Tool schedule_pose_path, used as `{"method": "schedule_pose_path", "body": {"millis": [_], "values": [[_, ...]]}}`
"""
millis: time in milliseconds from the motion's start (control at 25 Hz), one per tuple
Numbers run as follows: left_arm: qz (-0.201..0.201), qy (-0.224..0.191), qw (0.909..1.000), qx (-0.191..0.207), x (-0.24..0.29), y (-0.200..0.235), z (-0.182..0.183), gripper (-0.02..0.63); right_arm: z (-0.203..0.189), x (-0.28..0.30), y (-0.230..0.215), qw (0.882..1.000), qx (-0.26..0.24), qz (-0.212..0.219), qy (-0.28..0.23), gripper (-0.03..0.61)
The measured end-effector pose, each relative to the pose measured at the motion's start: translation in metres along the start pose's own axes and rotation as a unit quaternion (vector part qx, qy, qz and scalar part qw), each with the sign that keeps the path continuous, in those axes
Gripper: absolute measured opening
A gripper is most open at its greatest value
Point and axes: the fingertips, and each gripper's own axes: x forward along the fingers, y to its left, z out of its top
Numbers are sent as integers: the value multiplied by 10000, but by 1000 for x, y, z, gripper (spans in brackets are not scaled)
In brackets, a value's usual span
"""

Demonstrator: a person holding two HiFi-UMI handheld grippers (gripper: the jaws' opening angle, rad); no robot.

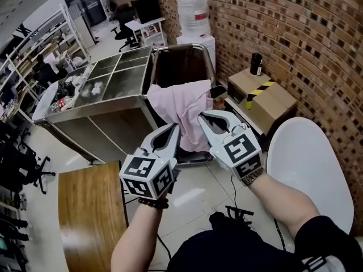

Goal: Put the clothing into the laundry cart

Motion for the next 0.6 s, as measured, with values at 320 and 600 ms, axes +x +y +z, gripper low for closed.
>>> {"method": "schedule_pose_path", "body": {"millis": [320,600], "values": [[45,41,9999,-141,-19,-21,-13,3,-14,-30,23,9999,66,0,108,2],[124,-44,9997,-227,-29,-28,-18,3,-13,-44,40,10000,42,9,43,0]]}}
